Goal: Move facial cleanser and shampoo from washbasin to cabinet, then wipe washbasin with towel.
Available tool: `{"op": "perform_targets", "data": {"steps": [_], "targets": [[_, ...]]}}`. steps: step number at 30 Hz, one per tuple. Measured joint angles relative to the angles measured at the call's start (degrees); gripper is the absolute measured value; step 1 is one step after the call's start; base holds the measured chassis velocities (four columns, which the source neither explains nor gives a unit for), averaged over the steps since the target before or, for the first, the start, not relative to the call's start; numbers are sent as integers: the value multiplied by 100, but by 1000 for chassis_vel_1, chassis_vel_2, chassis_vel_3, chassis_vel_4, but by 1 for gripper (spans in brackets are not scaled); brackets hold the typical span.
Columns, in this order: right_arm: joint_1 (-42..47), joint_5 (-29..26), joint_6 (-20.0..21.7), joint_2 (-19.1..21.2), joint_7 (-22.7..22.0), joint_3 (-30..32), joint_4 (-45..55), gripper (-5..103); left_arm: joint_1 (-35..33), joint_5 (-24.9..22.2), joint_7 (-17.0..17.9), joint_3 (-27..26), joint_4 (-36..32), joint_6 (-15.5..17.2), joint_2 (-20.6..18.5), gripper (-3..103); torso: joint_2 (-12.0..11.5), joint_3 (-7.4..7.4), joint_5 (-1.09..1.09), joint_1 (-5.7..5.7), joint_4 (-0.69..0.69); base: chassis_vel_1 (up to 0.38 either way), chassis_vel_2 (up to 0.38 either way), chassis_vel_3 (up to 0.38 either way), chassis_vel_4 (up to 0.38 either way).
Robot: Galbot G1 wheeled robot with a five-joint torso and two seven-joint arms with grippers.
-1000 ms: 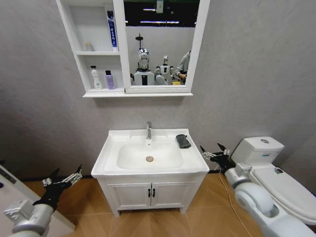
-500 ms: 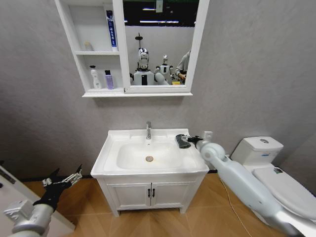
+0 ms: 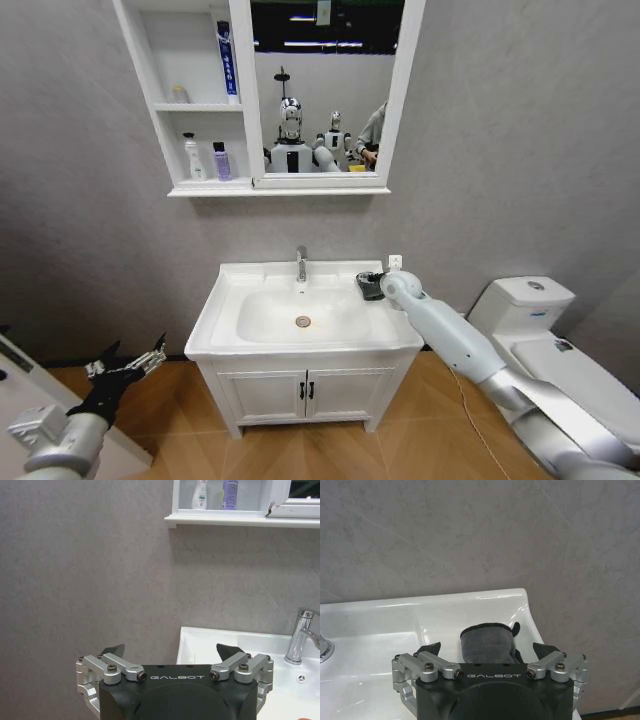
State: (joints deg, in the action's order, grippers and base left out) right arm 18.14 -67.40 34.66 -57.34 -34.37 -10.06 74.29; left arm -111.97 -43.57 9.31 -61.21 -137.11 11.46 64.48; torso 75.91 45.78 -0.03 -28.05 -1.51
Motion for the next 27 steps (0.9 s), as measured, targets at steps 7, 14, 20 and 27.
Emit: {"op": "perform_targets", "data": {"steps": [7, 14, 20, 27], "targets": [[-282, 4, 30, -316, 179, -48, -775, 100, 0, 0, -2, 0, 0, -1, 0, 100, 0, 0, 0, 0, 0, 0, 0, 0, 0], [-471, 165, 18, -567, 371, -166, -1499, 100, 0, 0, -3, 0, 0, -1, 0, 100, 0, 0, 0, 0, 0, 0, 0, 0, 0], [-627, 304, 1, -611, 590, -329, -1850, 100, 0, 0, -3, 0, 1, -1, 0, 100, 0, 0, 0, 0, 0, 0, 0, 0, 0], [-659, 395, -17, -801, 694, -370, -2173, 100, 0, 0, -3, 0, 1, -1, 0, 100, 0, 0, 0, 0, 2, 0, 0, 0, 0]]}}
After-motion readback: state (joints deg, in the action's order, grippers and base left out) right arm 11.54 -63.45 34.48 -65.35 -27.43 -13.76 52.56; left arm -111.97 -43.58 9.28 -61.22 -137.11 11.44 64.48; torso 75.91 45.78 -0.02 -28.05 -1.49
